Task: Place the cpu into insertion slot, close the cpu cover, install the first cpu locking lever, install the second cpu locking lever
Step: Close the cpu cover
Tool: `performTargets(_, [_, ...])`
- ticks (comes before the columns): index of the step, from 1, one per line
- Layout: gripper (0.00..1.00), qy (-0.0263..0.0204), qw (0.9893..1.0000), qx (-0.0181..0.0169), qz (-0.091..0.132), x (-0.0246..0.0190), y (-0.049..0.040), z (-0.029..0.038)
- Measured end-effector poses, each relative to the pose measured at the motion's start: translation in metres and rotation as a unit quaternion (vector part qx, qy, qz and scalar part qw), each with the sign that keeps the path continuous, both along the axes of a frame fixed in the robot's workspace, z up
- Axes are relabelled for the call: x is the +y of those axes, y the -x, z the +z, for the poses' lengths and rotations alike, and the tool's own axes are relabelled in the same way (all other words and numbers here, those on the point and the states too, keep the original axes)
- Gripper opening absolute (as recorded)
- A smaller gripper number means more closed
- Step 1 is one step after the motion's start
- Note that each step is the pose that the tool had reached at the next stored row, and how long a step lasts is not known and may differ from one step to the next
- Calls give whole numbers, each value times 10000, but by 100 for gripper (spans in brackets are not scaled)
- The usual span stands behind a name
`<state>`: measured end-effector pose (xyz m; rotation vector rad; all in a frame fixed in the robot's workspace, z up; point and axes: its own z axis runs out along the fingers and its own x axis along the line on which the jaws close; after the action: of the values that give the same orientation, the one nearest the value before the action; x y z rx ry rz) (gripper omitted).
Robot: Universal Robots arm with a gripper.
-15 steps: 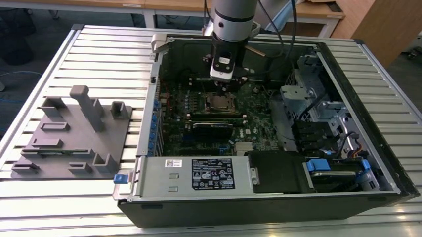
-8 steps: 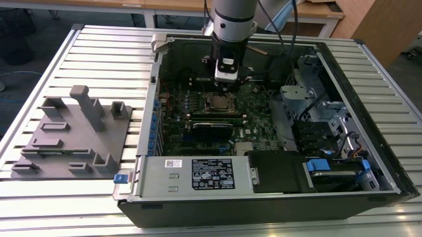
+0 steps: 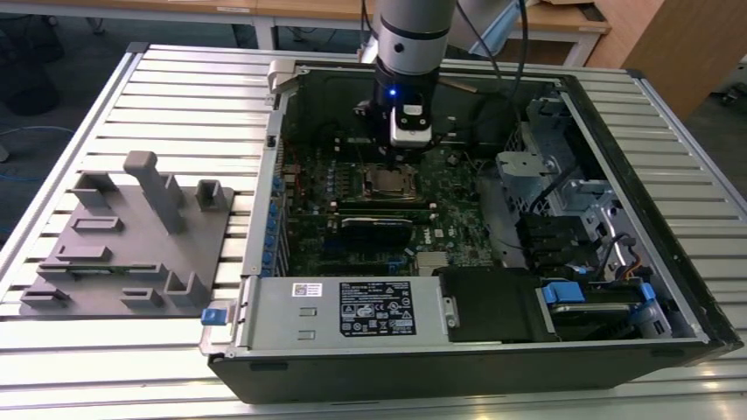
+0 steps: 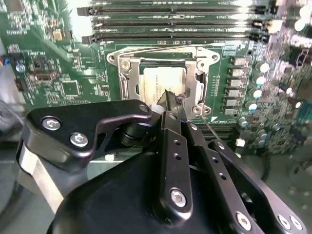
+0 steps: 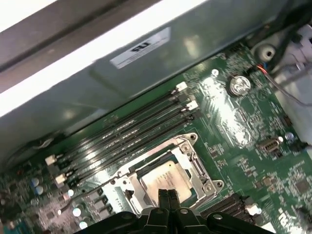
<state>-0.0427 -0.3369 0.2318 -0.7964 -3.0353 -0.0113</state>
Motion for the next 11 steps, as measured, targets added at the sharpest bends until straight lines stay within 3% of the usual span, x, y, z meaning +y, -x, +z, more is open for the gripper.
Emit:
performTargets(3, [11,0,9997,0,236,0,0,-1])
performTargets(11, [11,0,9996,0,274,0,0,-1])
